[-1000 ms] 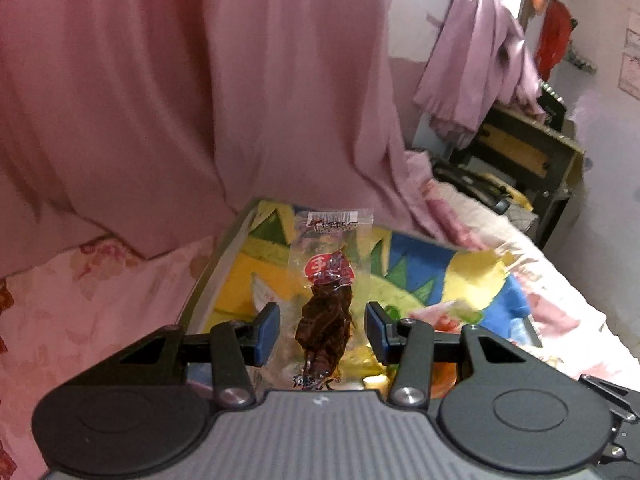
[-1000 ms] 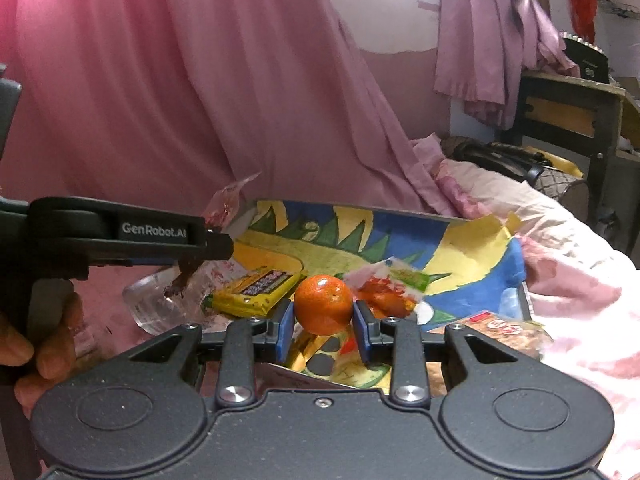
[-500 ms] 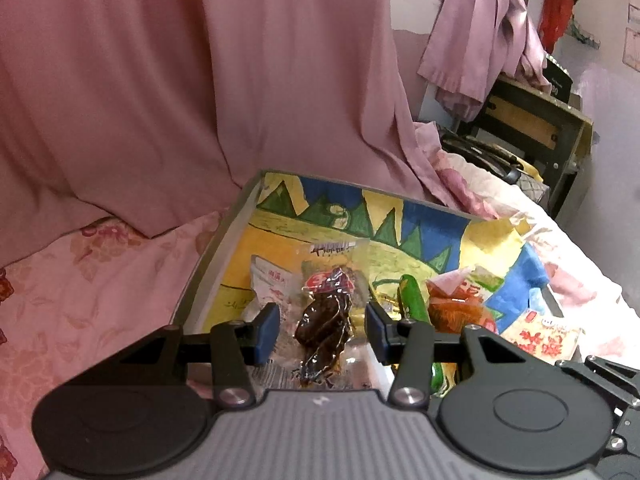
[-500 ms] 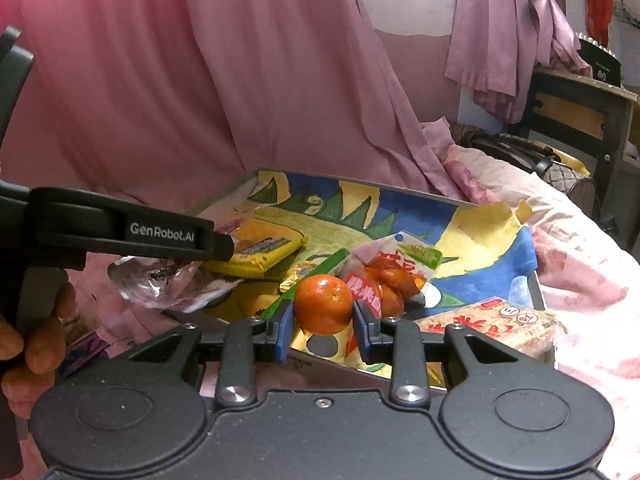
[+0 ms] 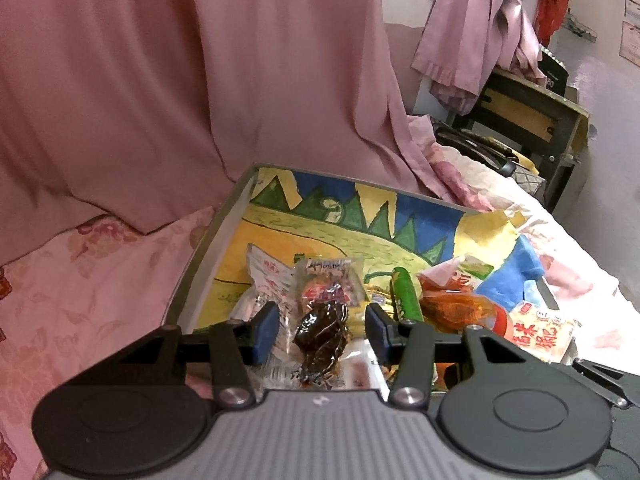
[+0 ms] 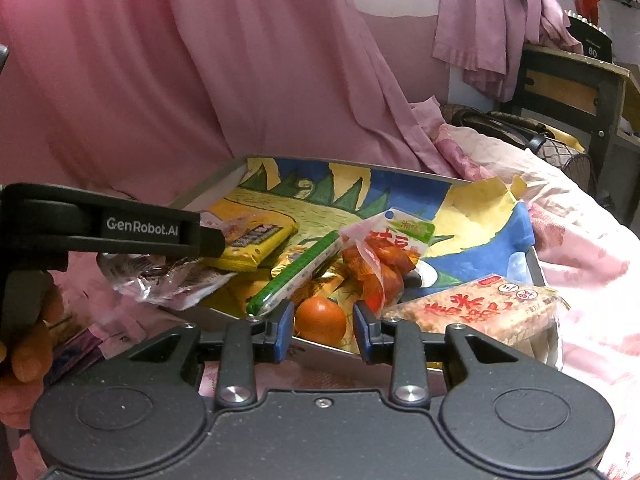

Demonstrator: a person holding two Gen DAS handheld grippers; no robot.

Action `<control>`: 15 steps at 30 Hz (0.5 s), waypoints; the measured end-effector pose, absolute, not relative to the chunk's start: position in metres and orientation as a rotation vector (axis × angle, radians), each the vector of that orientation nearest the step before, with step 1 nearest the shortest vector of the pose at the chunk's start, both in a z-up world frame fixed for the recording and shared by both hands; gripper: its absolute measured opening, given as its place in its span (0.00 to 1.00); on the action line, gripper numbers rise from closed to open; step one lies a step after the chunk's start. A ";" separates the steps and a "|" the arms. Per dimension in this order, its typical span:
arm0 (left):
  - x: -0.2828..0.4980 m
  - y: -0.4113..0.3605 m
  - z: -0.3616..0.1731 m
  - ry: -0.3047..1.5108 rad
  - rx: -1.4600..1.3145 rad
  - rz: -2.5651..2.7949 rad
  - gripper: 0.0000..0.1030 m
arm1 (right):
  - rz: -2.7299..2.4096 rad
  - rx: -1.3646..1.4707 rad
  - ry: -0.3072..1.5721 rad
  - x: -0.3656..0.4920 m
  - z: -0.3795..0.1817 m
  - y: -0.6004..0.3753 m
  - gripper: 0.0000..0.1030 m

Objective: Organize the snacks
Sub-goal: 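Lower the mandarin into the tray with right tool while left tool lowers the dark packet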

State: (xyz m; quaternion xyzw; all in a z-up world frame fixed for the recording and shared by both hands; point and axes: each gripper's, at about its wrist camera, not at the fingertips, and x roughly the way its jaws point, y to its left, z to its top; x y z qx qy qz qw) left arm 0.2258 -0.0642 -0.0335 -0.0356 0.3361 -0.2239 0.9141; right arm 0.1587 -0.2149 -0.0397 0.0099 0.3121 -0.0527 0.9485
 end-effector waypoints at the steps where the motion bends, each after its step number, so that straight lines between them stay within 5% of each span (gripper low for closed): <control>1: 0.225 -0.064 -0.033 0.694 -0.076 -0.462 0.55 | -0.108 0.018 0.635 0.159 -0.039 -0.215 0.35; 15: 0.197 -0.033 0.003 0.623 -0.145 -0.384 0.89 | -0.137 0.063 0.531 0.120 0.000 -0.214 0.79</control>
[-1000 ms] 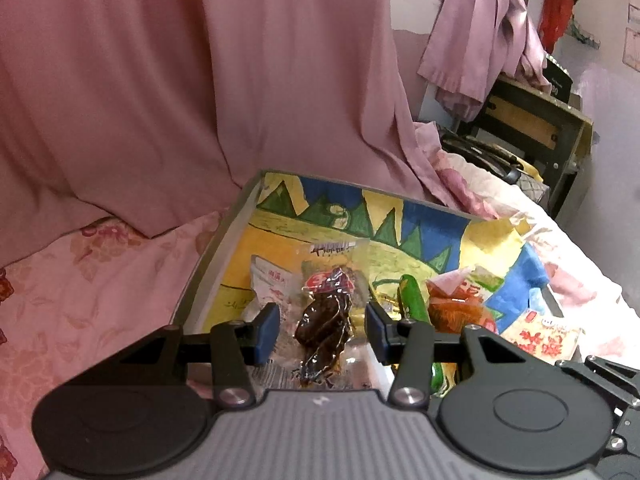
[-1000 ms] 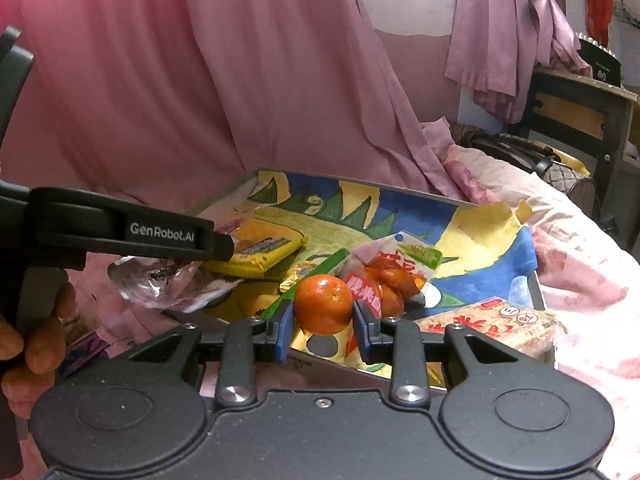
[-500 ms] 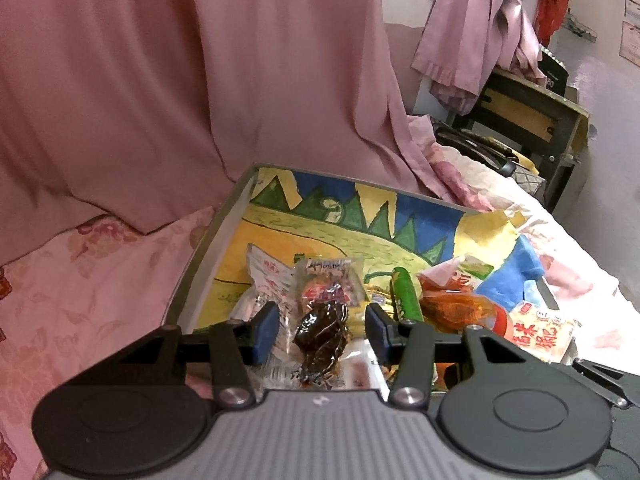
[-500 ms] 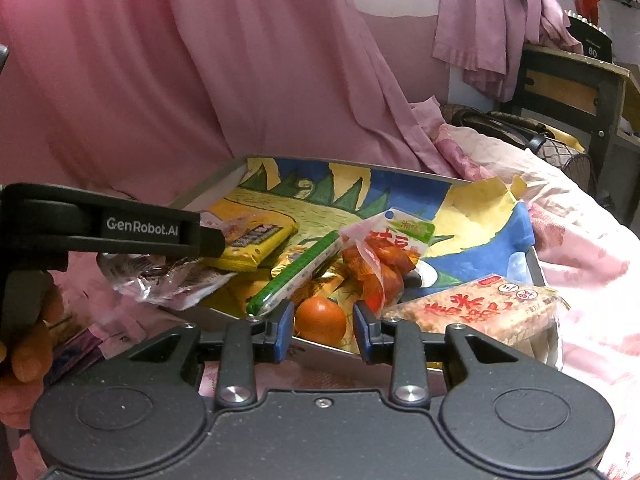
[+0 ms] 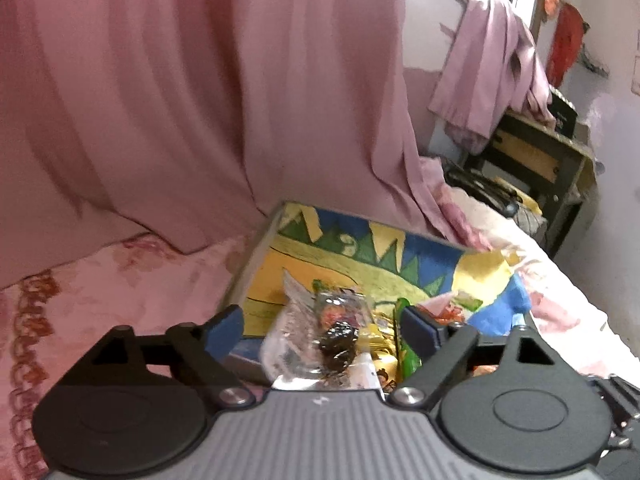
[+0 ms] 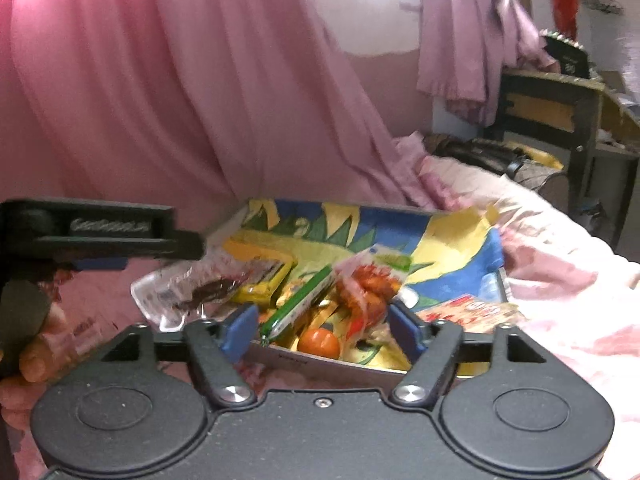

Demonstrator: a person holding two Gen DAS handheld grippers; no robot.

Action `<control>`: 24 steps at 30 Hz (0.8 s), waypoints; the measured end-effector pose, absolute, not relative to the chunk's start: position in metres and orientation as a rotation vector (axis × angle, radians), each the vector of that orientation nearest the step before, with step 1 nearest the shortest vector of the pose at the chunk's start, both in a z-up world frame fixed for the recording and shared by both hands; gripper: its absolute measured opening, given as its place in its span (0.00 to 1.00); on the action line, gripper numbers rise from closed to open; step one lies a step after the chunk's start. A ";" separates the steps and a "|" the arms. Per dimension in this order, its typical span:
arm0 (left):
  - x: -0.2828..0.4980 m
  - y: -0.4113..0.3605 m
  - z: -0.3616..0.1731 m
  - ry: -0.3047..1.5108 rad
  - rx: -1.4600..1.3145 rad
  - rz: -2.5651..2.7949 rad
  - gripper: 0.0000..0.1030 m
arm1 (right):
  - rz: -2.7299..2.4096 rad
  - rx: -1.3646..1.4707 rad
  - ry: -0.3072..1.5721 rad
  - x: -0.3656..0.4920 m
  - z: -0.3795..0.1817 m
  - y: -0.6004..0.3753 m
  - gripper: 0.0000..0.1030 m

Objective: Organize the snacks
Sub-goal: 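Lower the mandarin into the tray with right tool while left tool lowers the dark packet, then open both tools to release the mandarin and dark packet into the tray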

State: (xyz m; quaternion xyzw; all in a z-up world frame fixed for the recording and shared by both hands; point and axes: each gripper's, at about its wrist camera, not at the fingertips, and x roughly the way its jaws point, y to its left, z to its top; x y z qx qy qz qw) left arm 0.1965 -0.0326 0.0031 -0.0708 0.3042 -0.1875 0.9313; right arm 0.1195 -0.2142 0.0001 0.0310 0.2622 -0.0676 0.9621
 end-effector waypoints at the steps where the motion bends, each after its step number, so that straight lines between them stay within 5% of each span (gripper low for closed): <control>1: 0.193 -0.028 0.007 0.614 -0.150 -0.370 0.92 | -0.142 0.066 0.515 0.115 0.005 -0.215 0.82; 9: 0.151 -0.004 0.033 0.516 -0.121 -0.266 0.99 | -0.161 0.114 0.410 0.069 0.035 -0.220 0.98; 24: 0.046 0.030 0.054 0.382 0.009 -0.193 1.00 | -0.117 0.149 0.360 -0.015 0.059 -0.200 0.99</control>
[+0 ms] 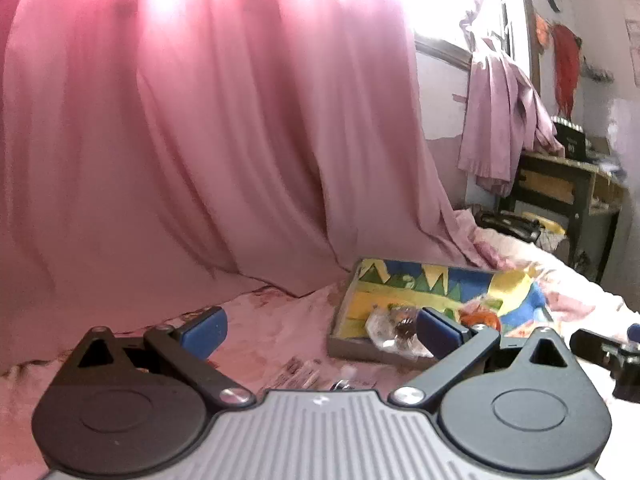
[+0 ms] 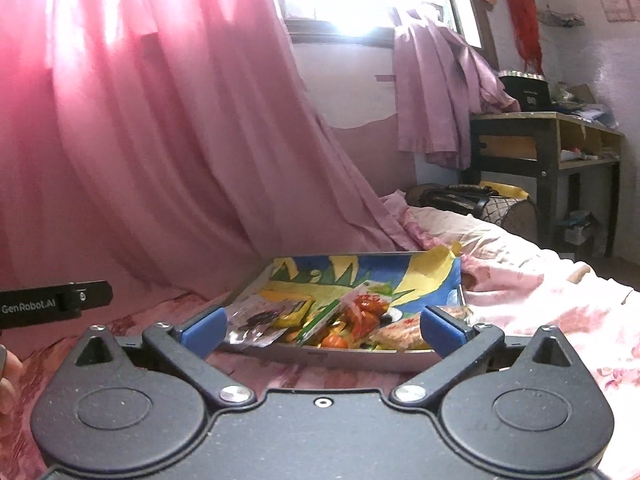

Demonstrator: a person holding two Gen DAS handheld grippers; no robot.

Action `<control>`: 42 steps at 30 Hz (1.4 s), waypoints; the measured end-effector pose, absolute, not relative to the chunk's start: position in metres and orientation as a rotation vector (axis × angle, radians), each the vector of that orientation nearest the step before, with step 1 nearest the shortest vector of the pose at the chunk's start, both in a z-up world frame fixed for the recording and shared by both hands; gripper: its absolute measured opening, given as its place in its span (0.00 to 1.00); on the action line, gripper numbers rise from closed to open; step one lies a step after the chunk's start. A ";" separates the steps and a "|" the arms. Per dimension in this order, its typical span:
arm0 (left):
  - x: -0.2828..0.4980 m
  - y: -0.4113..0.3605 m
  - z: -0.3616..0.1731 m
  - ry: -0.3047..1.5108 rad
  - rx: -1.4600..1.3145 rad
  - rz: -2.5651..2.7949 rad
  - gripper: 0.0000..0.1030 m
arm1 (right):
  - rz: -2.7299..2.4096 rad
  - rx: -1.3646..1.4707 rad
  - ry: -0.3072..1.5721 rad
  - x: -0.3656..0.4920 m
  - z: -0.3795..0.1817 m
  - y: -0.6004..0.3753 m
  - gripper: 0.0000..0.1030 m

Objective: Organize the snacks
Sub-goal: 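Open both tools to release the mandarin and dark packet into the tray, then withdraw both tools from the tray toward the granola bar and blue packets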

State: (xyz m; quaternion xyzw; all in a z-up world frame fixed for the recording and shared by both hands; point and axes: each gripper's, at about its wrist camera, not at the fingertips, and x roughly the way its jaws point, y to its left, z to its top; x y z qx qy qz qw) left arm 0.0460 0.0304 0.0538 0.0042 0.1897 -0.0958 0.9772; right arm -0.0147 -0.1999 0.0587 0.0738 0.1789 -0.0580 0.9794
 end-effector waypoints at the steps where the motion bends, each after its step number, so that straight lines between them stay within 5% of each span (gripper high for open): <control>1: 0.041 0.031 0.054 0.379 0.021 -0.189 1.00 | -0.111 0.144 0.360 -0.019 0.060 -0.198 0.99; 19: -0.004 0.065 0.052 0.441 -0.024 -0.064 1.00 | -0.008 0.146 0.435 -0.056 0.053 -0.165 0.99; 42: 0.081 0.090 0.019 0.839 -0.174 -0.018 1.00 | 0.058 0.046 0.594 -0.032 0.025 -0.135 0.99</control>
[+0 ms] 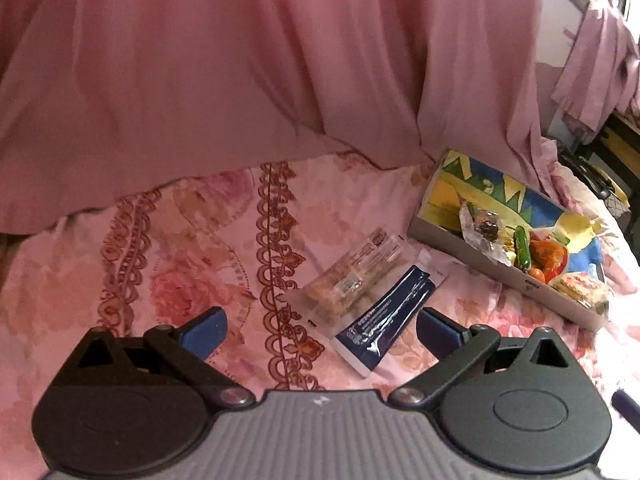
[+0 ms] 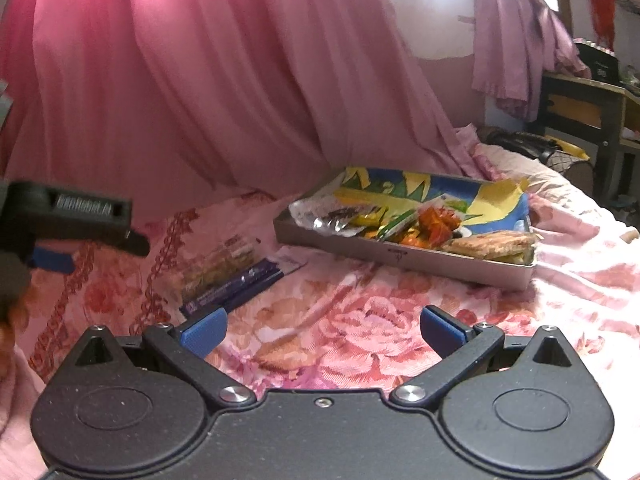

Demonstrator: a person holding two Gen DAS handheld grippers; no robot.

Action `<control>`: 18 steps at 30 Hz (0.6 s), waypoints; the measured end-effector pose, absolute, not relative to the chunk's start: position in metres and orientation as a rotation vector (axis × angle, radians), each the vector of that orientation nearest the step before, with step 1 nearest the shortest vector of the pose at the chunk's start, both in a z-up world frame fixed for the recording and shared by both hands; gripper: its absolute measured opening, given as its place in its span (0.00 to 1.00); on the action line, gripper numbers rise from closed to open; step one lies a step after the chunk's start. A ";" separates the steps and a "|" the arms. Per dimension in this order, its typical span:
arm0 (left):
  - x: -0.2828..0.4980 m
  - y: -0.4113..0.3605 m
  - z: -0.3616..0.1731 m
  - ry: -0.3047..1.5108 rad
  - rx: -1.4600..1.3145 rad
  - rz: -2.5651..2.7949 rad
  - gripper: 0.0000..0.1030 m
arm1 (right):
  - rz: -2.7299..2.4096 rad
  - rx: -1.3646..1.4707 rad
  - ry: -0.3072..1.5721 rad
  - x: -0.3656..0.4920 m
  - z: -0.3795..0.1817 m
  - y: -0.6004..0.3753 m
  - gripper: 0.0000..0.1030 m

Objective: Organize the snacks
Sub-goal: 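Withdraw both tools from the tray toward the granola bar and blue packets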

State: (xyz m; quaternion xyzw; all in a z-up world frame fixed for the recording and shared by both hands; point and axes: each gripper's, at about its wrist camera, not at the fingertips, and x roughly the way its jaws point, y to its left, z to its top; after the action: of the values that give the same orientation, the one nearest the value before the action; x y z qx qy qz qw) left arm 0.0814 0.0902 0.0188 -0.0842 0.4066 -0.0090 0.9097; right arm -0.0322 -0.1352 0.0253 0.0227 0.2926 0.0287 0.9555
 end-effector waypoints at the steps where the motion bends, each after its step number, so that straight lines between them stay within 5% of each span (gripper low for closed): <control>1: 0.090 0.092 0.017 0.854 -0.174 -0.015 1.00 | 0.063 0.036 0.607 -0.028 0.023 -0.133 0.99; 18: 0.201 0.075 -0.027 1.008 0.023 -0.196 1.00 | 0.043 0.098 0.802 0.065 -0.028 -0.094 0.99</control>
State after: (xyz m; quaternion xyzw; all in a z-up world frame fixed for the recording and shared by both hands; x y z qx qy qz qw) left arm 0.2011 0.0747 -0.0266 0.0111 0.4821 -0.0939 0.8710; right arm 0.0653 -0.0940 -0.0279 0.0474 0.3900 0.0211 0.9193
